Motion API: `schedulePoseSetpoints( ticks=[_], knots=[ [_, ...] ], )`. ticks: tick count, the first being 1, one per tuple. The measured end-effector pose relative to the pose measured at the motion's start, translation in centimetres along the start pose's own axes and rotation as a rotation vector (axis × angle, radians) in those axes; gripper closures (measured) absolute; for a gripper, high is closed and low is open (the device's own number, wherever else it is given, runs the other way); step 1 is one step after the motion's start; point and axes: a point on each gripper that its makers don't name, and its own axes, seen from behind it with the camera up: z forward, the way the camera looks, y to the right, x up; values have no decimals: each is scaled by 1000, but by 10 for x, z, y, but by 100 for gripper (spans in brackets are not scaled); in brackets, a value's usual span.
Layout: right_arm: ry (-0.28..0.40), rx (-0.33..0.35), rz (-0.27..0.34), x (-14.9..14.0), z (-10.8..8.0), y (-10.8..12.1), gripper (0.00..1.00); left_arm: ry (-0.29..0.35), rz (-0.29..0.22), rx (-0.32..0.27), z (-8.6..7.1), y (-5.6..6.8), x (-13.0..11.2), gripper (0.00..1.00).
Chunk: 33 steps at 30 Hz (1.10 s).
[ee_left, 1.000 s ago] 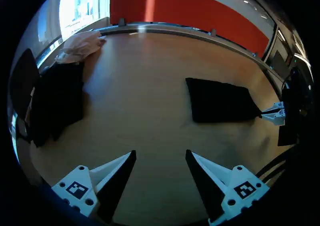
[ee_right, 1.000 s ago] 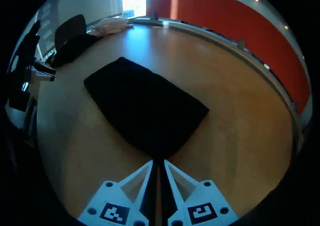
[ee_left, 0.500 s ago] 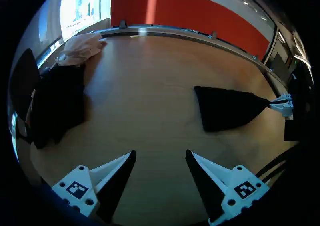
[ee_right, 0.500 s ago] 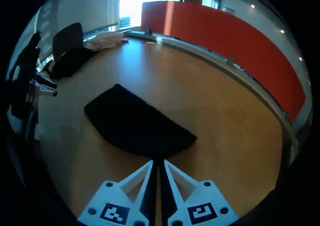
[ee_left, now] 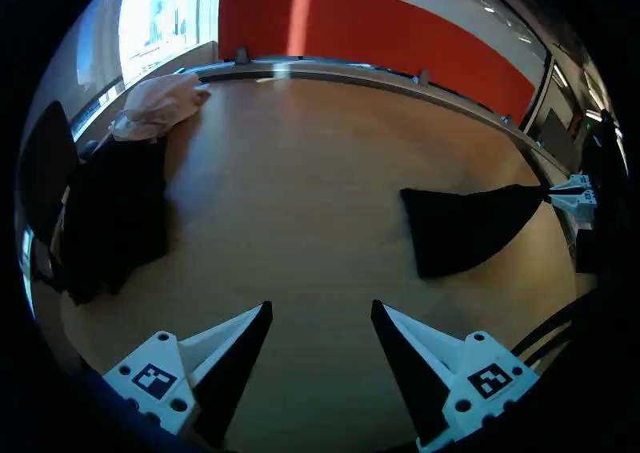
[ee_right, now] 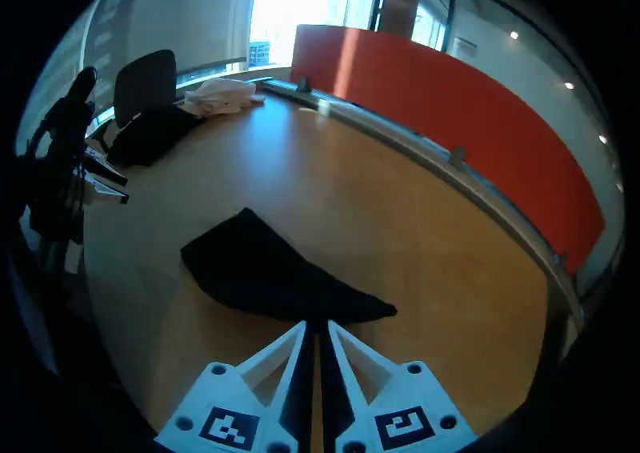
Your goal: Fold towel
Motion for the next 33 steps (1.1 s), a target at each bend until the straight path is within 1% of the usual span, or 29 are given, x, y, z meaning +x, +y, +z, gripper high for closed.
schedulePoseSetpoints(
  ticks=[6,12,18,24,33],
  knots=[
    [1,6,-18,4,0,-3,90,2,0,-3,-1,2,0,8],
    [5,38,-48,15,11,-19,91,6,-3,-6,-4,3,0,8],
    [27,97,-73,36,29,-49,92,15,-17,-9,-8,1,0,8],
    [35,163,-92,53,52,-85,93,29,-28,-6,-14,-4,3,8],
    [9,254,-118,60,86,-133,94,39,-52,8,-22,-16,0,8]
  ],
)
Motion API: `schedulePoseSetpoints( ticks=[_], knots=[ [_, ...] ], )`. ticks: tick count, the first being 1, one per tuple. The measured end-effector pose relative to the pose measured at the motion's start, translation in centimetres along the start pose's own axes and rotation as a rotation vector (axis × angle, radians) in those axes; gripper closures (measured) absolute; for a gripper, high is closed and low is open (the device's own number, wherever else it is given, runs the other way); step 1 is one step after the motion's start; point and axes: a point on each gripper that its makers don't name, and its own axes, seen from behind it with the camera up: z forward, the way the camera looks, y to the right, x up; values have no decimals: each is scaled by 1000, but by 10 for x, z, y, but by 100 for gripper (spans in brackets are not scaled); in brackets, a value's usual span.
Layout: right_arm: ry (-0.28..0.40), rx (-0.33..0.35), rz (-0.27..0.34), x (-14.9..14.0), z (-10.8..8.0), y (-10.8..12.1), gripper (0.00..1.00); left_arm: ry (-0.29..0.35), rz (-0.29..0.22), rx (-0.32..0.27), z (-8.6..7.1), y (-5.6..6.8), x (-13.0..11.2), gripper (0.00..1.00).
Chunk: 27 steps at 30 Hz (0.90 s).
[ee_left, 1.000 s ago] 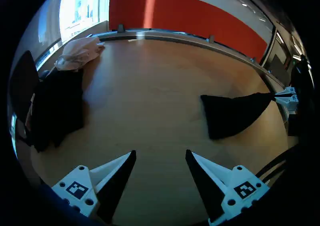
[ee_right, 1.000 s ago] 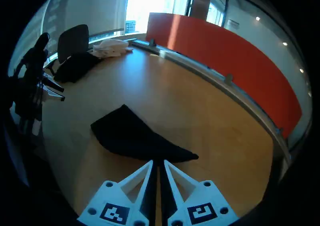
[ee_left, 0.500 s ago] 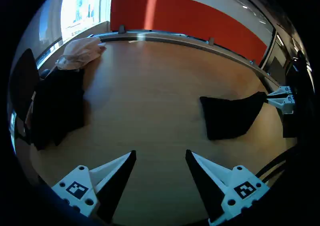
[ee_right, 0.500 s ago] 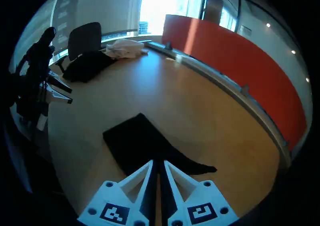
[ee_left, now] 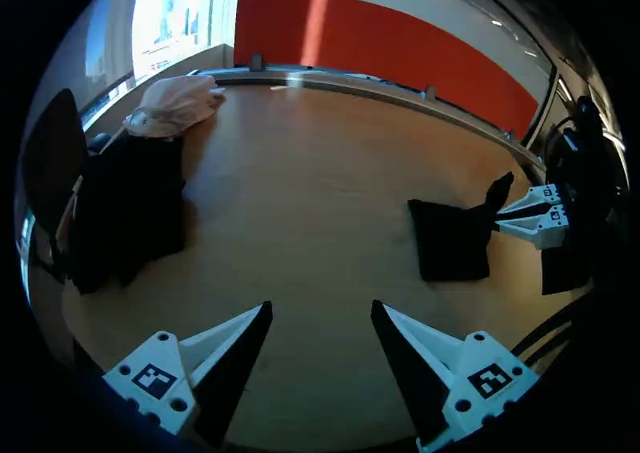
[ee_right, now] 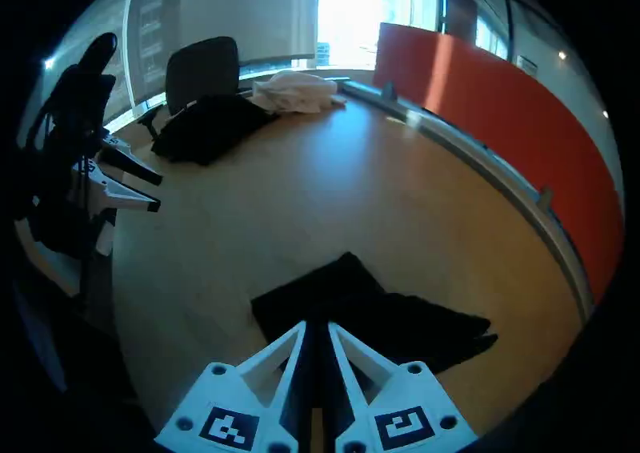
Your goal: Fold towel
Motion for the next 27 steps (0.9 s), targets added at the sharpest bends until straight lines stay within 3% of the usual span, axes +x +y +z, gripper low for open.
schedulePoseSetpoints(
  ticks=[6,8,10,16,27],
  knots=[
    [-20,44,3,-2,20,-17,94,-2,-23,13,-2,-9,-5,8],
    [-29,48,11,-5,25,-19,90,-4,-27,17,-2,-11,-6,8],
    [-35,51,22,-8,28,-19,81,-6,-30,19,-2,-12,-7,8],
    [-31,48,59,-12,27,-16,34,-6,-27,21,-1,-11,-8,8],
    [-85,-1,110,-58,13,-6,32,0,-21,19,-3,-6,-5,8]
  ],
)
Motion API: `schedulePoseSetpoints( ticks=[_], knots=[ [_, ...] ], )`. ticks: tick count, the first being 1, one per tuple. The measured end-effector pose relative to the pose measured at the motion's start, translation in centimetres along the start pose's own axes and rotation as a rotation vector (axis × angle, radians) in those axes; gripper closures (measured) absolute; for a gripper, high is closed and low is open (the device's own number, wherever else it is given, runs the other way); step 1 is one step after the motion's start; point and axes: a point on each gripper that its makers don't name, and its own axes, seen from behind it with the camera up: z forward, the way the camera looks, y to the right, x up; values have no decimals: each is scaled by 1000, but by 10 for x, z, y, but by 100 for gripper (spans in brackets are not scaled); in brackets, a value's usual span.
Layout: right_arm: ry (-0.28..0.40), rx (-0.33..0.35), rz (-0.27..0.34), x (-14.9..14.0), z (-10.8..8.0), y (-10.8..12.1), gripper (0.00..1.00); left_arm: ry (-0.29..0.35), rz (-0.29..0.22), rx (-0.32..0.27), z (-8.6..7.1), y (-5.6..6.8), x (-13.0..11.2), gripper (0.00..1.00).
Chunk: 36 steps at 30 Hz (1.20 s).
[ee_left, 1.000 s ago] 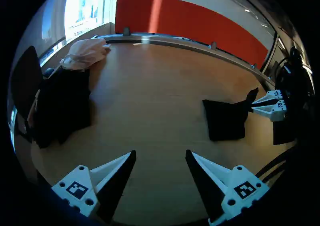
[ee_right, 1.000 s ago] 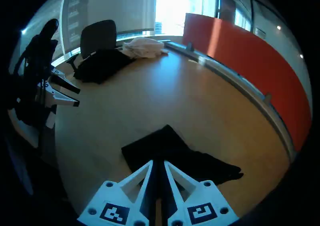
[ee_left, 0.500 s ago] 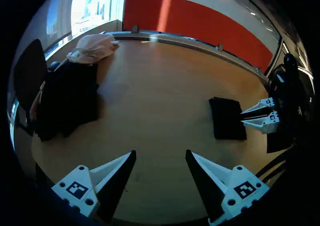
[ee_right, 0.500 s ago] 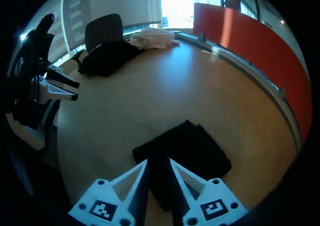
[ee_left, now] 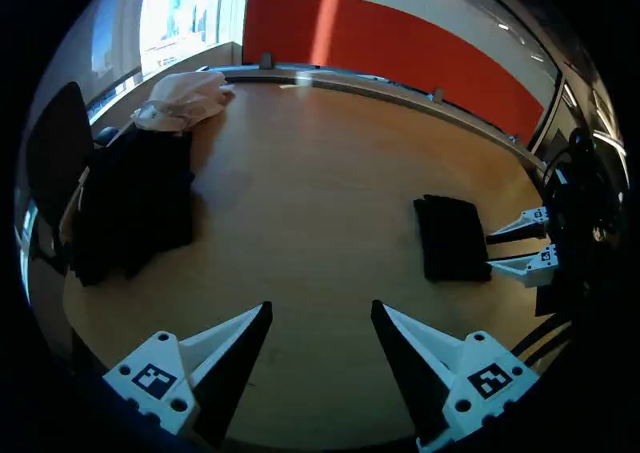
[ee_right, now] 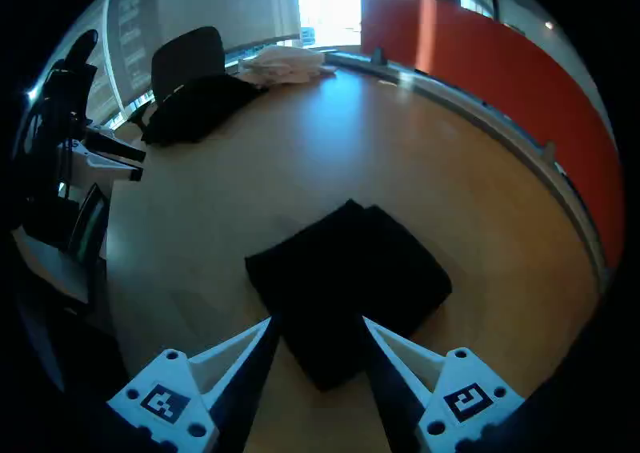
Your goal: Fold towel
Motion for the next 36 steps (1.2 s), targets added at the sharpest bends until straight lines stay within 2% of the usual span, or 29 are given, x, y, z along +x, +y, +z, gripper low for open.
schedulePoseSetpoints(
  ticks=[9,17,21,25,34,36],
  knots=[
    [-60,-33,23,-45,-5,5,32,0,9,0,0,1,0,8],
    [-77,-48,38,-58,-2,6,32,-1,12,-4,-1,5,-1,8],
    [-88,-64,37,-63,1,9,35,-1,13,-4,-2,5,-3,8],
    [-86,-69,46,-64,3,10,45,-2,10,-2,-3,3,-4,8],
    [-80,-85,70,-65,0,17,85,0,6,-4,-3,3,-3,8],
    [-77,-84,72,-65,-1,17,90,0,8,-5,-3,3,-3,8]
  ],
)
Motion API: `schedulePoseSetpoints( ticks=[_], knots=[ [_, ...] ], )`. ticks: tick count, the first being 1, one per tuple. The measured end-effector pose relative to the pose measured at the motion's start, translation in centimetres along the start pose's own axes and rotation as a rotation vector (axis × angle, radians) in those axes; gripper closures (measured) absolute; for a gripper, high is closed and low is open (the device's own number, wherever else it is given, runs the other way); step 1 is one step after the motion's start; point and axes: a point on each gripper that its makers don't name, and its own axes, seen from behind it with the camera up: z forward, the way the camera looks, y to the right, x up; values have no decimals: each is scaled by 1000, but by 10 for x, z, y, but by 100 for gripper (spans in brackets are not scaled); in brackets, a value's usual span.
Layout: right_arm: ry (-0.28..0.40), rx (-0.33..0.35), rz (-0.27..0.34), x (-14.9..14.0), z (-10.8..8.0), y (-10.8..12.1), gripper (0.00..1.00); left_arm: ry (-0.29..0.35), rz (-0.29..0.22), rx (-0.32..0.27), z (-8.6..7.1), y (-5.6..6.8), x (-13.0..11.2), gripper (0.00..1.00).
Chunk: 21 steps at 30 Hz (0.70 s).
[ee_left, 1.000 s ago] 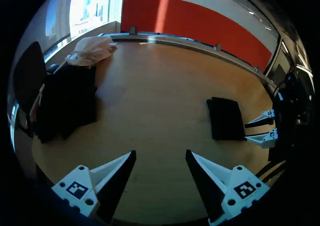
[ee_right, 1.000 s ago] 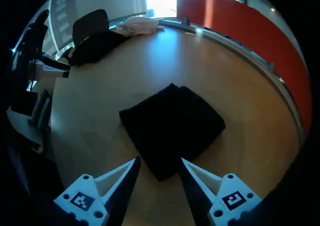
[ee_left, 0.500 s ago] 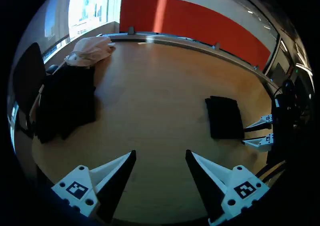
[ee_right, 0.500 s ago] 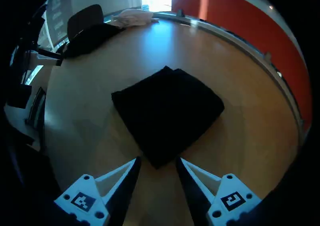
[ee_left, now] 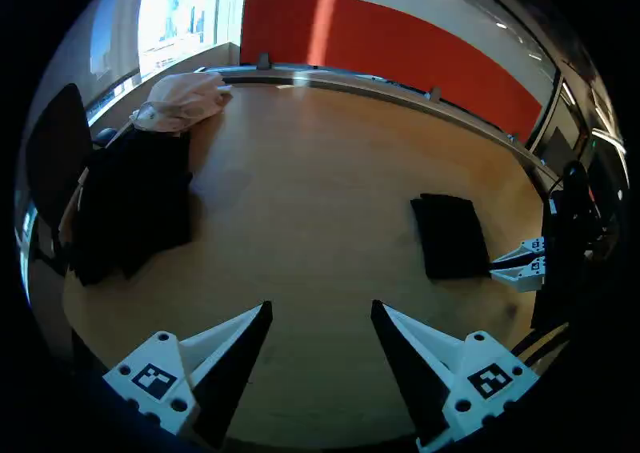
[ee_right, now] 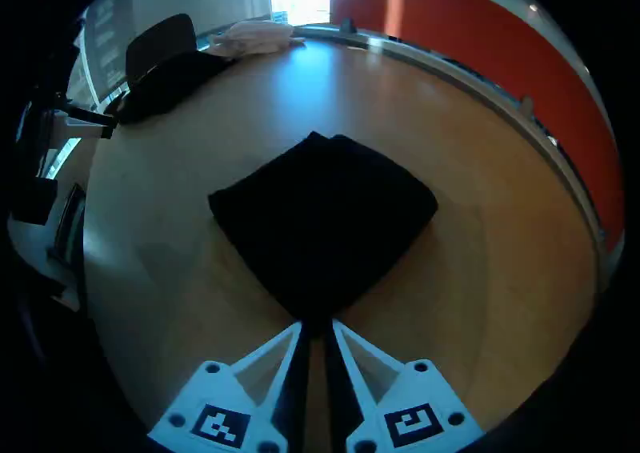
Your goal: Fold towel
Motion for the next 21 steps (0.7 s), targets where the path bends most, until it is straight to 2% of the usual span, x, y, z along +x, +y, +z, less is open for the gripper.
schedulePoseSetpoints(
  ticks=[11,21],
  knots=[
    [39,-1,7,12,-10,2,94,-3,7,-6,1,2,0,8],
    [129,-27,-24,61,-44,15,94,6,15,-24,3,8,7,8]
  ],
)
